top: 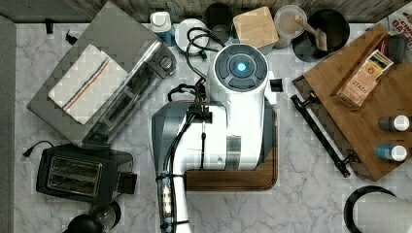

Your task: Open the drawer.

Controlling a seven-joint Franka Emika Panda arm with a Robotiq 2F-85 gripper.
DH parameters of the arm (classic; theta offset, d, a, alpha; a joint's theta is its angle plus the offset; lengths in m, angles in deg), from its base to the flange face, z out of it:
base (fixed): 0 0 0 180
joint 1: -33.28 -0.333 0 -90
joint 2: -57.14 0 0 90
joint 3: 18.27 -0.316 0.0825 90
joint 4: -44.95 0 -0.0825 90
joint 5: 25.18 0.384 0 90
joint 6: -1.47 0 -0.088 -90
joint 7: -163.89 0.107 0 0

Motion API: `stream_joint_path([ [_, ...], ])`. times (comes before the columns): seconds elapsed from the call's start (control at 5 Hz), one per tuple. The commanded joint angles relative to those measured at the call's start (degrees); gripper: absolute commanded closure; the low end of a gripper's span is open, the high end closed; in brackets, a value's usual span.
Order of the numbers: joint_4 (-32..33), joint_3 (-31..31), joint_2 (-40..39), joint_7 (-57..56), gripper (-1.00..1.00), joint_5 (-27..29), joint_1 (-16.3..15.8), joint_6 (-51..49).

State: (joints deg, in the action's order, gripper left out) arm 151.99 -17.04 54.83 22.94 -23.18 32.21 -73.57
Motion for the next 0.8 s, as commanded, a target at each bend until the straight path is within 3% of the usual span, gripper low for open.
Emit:
stream_joint_path([
  [0.2, 13.78, 1.19, 11.39, -30.70, -1.00, 4.96, 0.61, 4.06],
  [0.8, 23.19, 7.97, 13.96, -64.02, -1.00, 4.04, 3.94, 9.12],
])
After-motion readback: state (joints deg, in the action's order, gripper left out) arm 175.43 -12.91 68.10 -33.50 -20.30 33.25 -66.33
